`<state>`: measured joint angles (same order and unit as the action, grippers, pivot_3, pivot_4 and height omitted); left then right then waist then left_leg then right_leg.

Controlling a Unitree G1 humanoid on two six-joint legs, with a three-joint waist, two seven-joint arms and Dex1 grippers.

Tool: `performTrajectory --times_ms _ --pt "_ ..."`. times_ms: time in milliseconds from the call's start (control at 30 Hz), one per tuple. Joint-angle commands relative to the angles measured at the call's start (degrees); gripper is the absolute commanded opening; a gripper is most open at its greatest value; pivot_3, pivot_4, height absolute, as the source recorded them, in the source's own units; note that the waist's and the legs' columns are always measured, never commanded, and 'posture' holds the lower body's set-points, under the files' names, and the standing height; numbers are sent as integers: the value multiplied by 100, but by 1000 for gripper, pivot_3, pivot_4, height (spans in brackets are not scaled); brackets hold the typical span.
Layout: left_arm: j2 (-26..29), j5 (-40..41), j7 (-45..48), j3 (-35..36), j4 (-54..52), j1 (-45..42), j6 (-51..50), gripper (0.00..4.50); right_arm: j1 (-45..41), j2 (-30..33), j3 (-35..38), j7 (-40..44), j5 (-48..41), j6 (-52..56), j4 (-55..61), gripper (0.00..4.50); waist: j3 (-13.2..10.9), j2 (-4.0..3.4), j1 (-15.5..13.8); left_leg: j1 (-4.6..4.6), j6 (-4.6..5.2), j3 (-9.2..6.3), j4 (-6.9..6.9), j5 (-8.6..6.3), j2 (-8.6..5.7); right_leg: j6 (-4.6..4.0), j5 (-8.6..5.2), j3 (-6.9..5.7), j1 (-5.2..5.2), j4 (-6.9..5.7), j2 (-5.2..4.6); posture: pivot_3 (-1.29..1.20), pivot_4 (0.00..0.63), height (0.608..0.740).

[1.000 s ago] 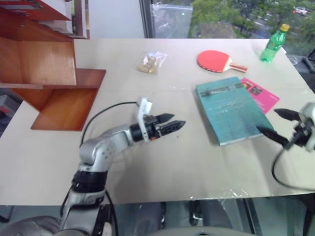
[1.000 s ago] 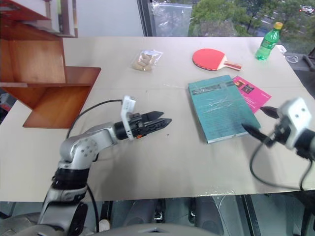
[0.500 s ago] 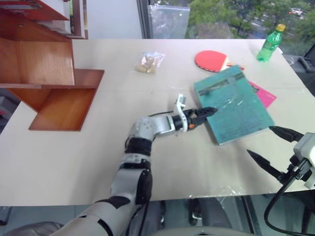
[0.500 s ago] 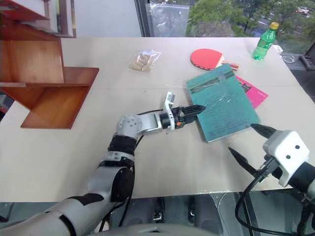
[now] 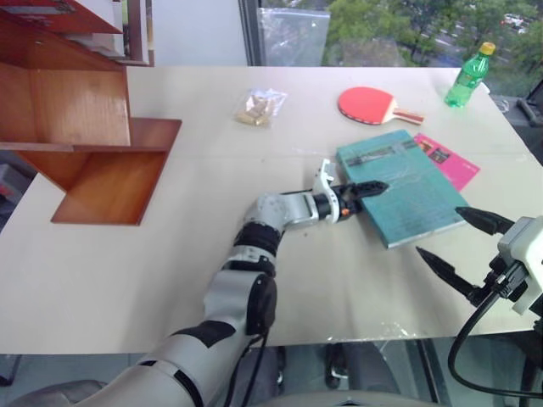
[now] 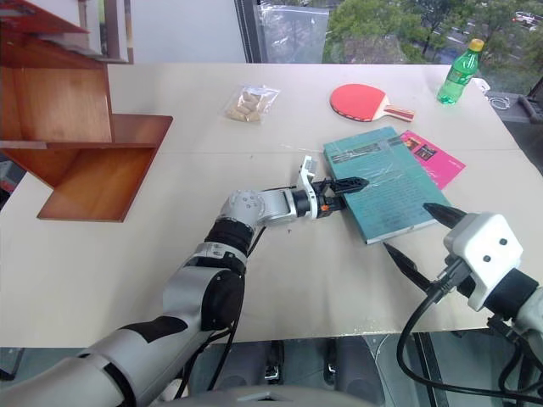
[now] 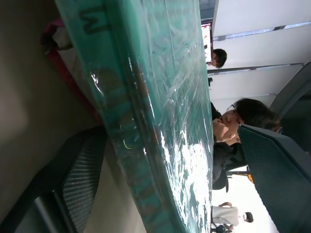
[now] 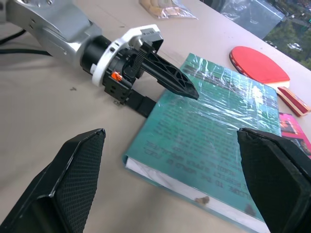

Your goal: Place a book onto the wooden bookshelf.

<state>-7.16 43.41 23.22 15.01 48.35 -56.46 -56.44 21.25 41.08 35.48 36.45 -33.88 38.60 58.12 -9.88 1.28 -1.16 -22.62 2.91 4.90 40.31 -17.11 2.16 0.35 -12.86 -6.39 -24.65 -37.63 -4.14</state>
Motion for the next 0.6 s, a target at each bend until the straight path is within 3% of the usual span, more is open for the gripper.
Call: performTrajectory --times_ms 33,133,233,400,600 --pt "-221 -126 63 40 107 61 200 4107 -1 120 149 -118 -79 -10 188 4500 0 0 2 0 0 1 0 0 -1 0 0 1 0 0 0 0 150 740" --pt "-283 -114 -9 166 121 115 241 3425 15 177 278 -132 -191 1 184 4500 0 0 10 0 0 0 0 0 0 0 0 0 0 -1 1 0 150 740" --pt "-264 -53 -76 284 55 206 148 1996 3 210 305 -150 -239 15 161 4500 0 0 21 -1 0 -2 0 0 1 0 0 0 -1 0 3 0 150 740" --pt "-219 308 -152 630 -225 333 -255 37 -35 220 166 -142 -195 -66 12 4500 0 0 32 3 0 -1 0 0 2 0 0 3 0 -4 2 0 150 740" --pt "9 859 -485 924 -1491 770 -1042 37 -240 267 -44 -4 -199 -231 -259 4500 0 0 42 10 -1 -4 0 0 2 0 0 19 -1 -6 7 0 150 740"
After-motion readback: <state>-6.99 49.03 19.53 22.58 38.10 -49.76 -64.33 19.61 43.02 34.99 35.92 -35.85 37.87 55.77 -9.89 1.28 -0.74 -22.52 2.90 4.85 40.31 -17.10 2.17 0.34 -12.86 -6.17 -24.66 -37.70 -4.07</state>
